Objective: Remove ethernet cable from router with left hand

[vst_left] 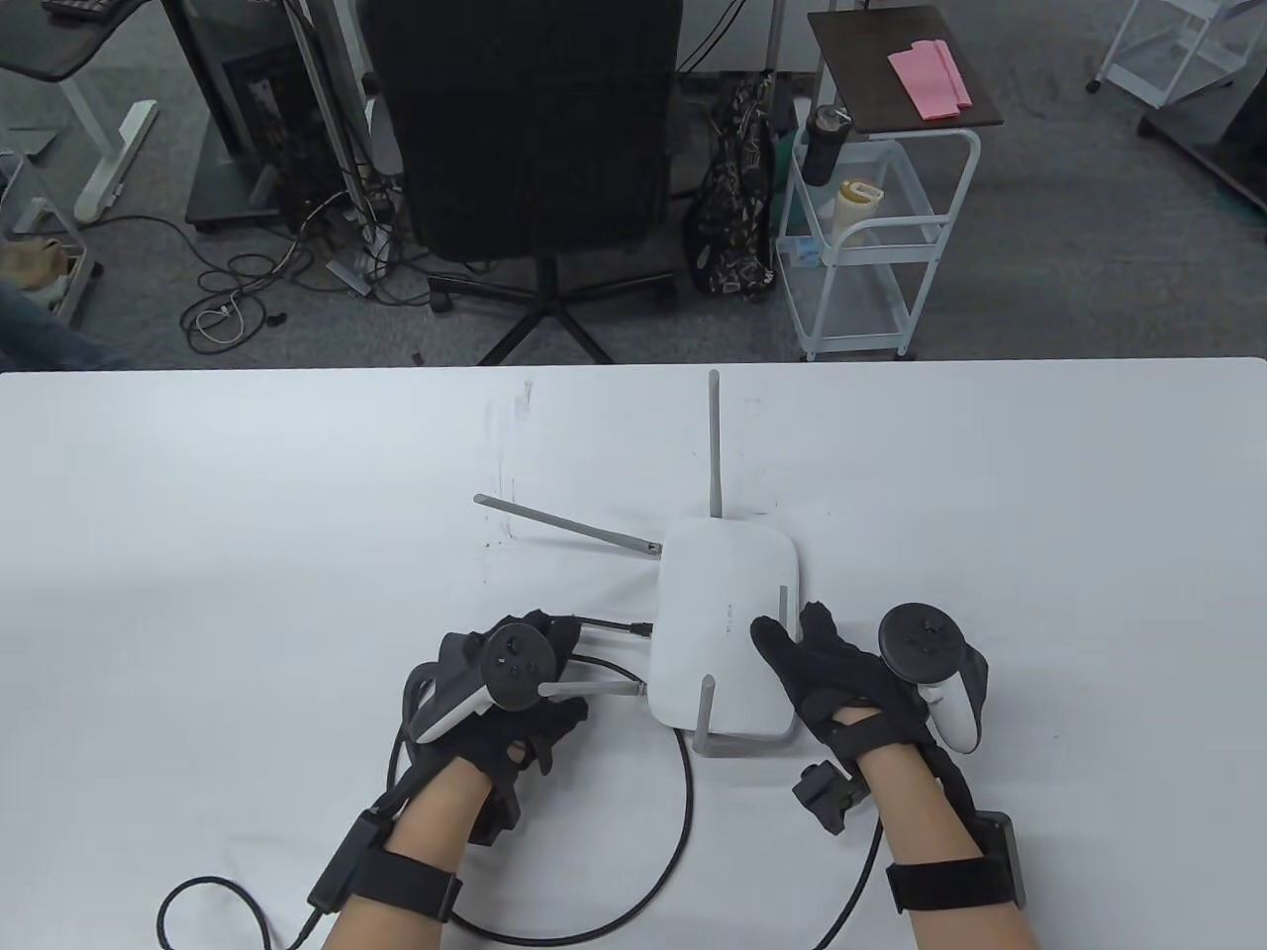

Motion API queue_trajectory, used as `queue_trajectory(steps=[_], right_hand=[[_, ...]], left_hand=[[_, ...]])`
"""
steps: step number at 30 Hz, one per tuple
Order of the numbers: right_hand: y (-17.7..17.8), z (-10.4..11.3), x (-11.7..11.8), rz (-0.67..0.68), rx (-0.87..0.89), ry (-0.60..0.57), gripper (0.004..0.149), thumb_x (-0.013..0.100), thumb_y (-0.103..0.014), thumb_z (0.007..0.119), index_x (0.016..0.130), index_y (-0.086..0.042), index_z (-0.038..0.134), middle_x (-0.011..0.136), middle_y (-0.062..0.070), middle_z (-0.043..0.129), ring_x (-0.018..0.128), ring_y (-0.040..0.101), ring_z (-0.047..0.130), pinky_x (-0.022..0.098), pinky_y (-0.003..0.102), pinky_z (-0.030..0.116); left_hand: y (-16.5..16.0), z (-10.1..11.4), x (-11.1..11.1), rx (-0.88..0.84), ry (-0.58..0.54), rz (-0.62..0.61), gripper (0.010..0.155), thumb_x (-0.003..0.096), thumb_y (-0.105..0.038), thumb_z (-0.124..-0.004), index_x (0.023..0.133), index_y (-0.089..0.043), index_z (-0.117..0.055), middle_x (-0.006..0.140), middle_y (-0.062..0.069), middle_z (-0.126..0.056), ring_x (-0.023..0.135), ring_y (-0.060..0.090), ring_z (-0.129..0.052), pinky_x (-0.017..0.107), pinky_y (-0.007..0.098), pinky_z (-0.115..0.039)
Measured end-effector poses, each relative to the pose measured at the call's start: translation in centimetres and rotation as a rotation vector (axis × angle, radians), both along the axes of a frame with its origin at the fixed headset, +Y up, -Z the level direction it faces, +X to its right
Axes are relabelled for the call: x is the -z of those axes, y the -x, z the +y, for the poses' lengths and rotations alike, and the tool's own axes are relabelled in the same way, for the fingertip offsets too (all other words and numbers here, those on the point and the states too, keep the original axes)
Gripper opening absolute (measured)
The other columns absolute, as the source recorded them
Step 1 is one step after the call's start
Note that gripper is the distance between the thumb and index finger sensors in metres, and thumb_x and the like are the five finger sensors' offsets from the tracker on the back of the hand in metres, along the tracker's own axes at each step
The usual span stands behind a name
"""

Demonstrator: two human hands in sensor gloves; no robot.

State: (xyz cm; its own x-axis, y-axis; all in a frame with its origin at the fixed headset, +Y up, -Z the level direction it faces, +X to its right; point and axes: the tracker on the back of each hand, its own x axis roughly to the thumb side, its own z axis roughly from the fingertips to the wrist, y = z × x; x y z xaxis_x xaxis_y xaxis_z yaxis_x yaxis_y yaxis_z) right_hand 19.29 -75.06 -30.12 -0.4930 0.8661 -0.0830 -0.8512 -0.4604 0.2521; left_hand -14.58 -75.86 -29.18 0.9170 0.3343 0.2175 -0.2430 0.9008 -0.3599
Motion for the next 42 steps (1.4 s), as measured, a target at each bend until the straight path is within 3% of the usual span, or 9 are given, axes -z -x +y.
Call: queue_trajectory(steps=[6, 18, 22, 28, 33, 40, 42], right_hand=[[0.3, -0.4, 0.0, -0.009, 0.062, 0.015, 0.119, 0.051, -0.085, 0.057, 0.105, 0.016, 0.025, 0.097, 0.049, 0.036, 0.078, 0.067, 0.062, 0.052, 0.068, 0.067], [0.2, -1.5, -0.3, -0.055, 0.310, 0.067, 0.117, 0.054, -0.082, 0.059, 0.106, 0.014, 0.020, 0.097, 0.049, 0.029, 0.079, 0.070, 0.055, 0.051, 0.069, 0.065], [0.1, -1.4, -0.4, -0.089, 0.380, 0.037, 0.115, 0.055, -0.082, 0.059, 0.106, 0.014, 0.021, 0.098, 0.047, 0.031, 0.079, 0.067, 0.059, 0.050, 0.065, 0.068], [0.6, -1.1, -0.5, -0.096, 0.471, 0.010, 0.114, 0.056, -0.080, 0.061, 0.105, 0.015, 0.021, 0.098, 0.046, 0.032, 0.078, 0.064, 0.059, 0.049, 0.061, 0.071], [0.1, -1.0, -0.4, -0.135, 0.563, -0.022, 0.111, 0.058, -0.075, 0.065, 0.104, 0.015, 0.022, 0.098, 0.045, 0.036, 0.074, 0.056, 0.065, 0.046, 0.053, 0.075], [-0.5, -1.1, -0.2, -0.138, 0.572, -0.011, 0.106, 0.059, -0.072, 0.065, 0.105, 0.014, 0.023, 0.096, 0.040, 0.047, 0.067, 0.043, 0.071, 0.042, 0.044, 0.077], [-0.7, -1.1, -0.1, -0.153, 0.609, -0.032, 0.104, 0.060, -0.071, 0.065, 0.107, 0.012, 0.025, 0.098, 0.038, 0.047, 0.069, 0.043, 0.070, 0.044, 0.047, 0.076]], left_hand=[[-1.6, -0.3, -0.4, -0.010, 0.017, -0.062, 0.098, 0.0416, -0.063, -0.086, 0.115, -0.027, -0.033, 0.123, 0.010, -0.044, 0.114, 0.044, -0.048, 0.078, 0.068, -0.033], [-3.6, 0.0, -1.4, -0.157, -0.026, -0.095, 0.096, 0.0449, -0.063, -0.079, 0.114, -0.019, -0.029, 0.118, 0.018, -0.051, 0.107, 0.045, -0.063, 0.076, 0.065, -0.046], [-2.6, -0.2, -1.1, -0.286, -0.034, -0.029, 0.081, 0.0510, -0.057, -0.070, 0.114, -0.020, -0.035, 0.114, 0.021, -0.058, 0.103, 0.046, -0.071, 0.072, 0.062, -0.057], [-1.3, -0.2, -0.7, -0.571, -0.001, 0.077, 0.062, 0.0533, -0.043, -0.068, 0.111, -0.024, -0.057, 0.104, 0.023, -0.076, 0.088, 0.045, -0.090, 0.064, 0.059, -0.072], [-0.8, -0.1, -0.7, -0.748, 0.059, 0.066, 0.042, 0.0522, -0.038, -0.075, 0.092, -0.028, -0.081, 0.101, 0.026, -0.078, 0.085, 0.046, -0.093, 0.063, 0.059, -0.076], [-1.1, 0.7, -1.1, -0.787, -0.012, -0.022, 0.039, 0.0510, -0.037, -0.075, 0.089, -0.031, -0.081, 0.101, 0.024, -0.077, 0.086, 0.041, -0.095, 0.065, 0.055, -0.079], [-1.0, 1.2, -1.3, -0.924, -0.012, -0.010, 0.039, 0.0507, -0.037, -0.075, 0.089, -0.031, -0.080, 0.101, 0.026, -0.076, 0.086, 0.042, -0.095, 0.065, 0.056, -0.079]])
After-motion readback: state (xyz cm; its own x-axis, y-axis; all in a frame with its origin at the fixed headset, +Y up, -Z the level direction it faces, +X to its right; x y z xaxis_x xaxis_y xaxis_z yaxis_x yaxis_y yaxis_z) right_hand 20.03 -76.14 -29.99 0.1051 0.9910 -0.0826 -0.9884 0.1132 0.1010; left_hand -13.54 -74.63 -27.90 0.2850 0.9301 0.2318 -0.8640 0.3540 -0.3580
